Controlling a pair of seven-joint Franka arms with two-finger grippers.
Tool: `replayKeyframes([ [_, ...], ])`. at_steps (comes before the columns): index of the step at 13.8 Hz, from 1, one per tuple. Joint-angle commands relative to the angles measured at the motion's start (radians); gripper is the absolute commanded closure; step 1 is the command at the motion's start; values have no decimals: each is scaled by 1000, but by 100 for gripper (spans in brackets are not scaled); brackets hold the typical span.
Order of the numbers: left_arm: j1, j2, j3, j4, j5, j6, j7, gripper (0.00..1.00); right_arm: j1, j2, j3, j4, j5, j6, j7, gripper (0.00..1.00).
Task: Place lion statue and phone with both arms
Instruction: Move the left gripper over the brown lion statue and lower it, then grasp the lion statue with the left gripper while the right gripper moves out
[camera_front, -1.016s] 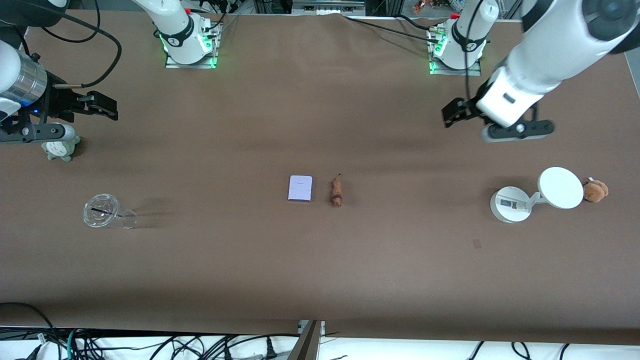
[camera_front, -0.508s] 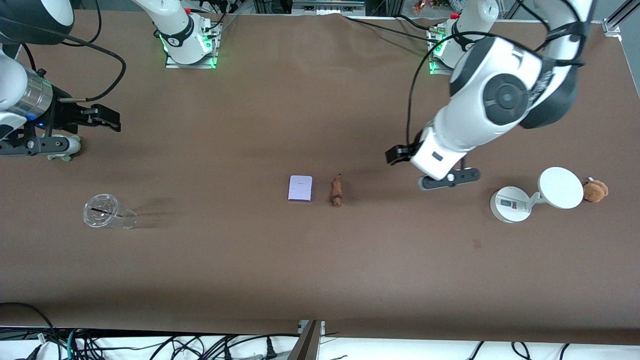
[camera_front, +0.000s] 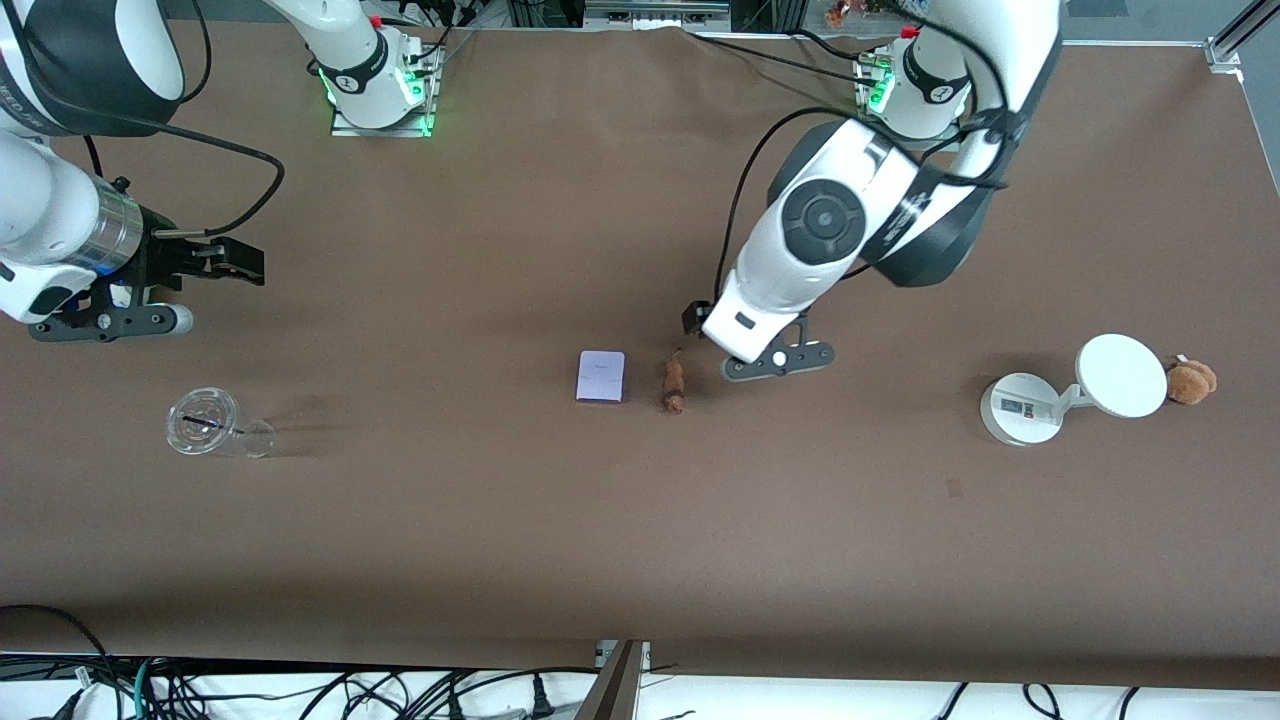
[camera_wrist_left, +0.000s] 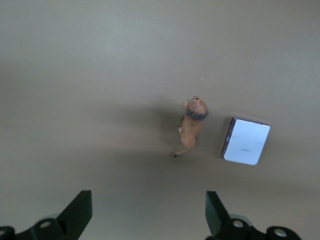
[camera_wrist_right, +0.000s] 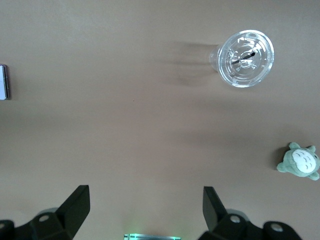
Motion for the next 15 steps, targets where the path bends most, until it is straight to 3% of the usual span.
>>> replayKeyframes([
  [1,-33,67,11,46,26,44,-13,0,-8,12,-1,13,1,-7,-19,0],
  [4,-47,130,13,48,28,164,-4,0,-13,15,-3,13,-4,-7,-19,0],
  [7,-108,205,16,46,129,274,-24,0,-16,41,-6,15,-31,4,-20,0],
  [11,-118,261,22,45,149,374,-9,0,-4,116,-4,15,-31,62,-8,0],
  [15,-118,291,21,45,258,408,11,0,-1,185,4,15,-16,142,-3,0],
])
